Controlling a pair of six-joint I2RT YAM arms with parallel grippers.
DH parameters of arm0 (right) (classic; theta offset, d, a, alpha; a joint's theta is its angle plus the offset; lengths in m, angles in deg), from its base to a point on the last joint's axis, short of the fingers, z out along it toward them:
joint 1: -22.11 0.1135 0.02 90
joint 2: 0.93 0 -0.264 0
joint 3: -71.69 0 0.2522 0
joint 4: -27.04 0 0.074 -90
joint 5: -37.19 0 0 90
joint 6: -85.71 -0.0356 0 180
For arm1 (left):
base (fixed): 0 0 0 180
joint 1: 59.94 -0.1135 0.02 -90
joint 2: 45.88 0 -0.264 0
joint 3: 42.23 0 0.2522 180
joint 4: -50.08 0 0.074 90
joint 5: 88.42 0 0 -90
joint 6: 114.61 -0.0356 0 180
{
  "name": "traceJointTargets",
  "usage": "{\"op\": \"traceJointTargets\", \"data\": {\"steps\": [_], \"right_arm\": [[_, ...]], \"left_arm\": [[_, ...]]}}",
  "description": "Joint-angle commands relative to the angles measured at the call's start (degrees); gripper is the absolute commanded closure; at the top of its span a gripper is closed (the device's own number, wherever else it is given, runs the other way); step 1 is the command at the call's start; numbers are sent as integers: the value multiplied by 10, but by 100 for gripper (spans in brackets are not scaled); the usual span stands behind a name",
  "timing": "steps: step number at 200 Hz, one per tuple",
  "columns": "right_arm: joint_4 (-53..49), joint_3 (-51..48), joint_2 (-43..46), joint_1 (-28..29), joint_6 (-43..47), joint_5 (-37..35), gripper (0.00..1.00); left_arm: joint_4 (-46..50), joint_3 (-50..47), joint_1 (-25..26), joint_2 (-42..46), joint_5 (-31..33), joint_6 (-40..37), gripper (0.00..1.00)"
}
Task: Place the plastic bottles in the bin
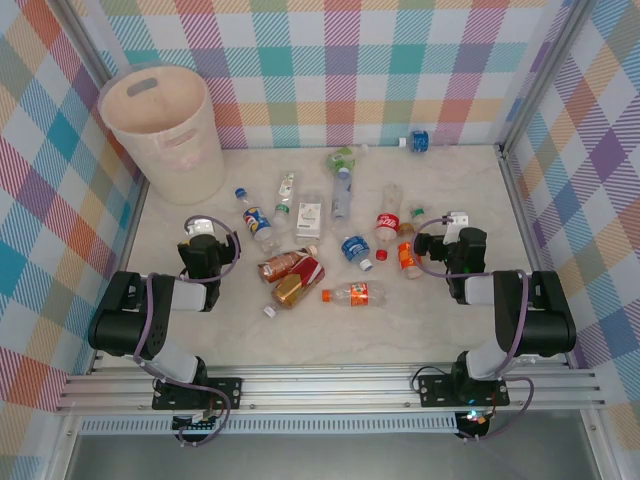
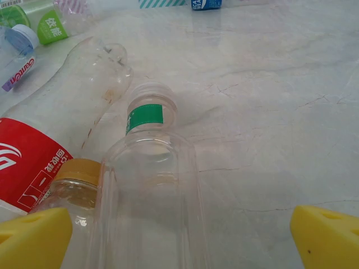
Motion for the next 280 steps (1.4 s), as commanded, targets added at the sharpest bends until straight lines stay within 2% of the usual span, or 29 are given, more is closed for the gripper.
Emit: {"op": "traceJointTargets", "data": {"steps": [1, 130, 151, 180, 206, 229, 245, 262, 280], "right_arm": [[20, 4, 2, 3, -7, 0, 0], [24, 2, 5, 3, -8, -1, 0], [-27, 13, 40, 3, -15, -19, 0], [-183, 60, 110, 3, -31, -20, 0], [-262, 88, 155, 3, -49, -24, 0], [-354, 125, 174, 3, -101, -31, 0], [-437, 160, 171, 3, -141, -27, 0], [-527, 194, 168, 3, -204, -19, 0], [-605, 213, 167, 4, -252, 22, 2]], "left_arm": [[-17, 2, -2, -1, -11, -6, 0], [-14, 1, -1, 3, -9, -7, 0], [15, 12, 2, 16, -11, -12, 0], [21, 15, 8, 21, -10, -18, 0], [194, 80, 11, 89, -1, -17, 0], [222, 81, 17, 144, 9, 8, 0], [281, 99, 19, 177, 30, 44, 0], [394, 136, 22, 207, 54, 112, 0], [510, 174, 26, 232, 17, 186, 0]]}}
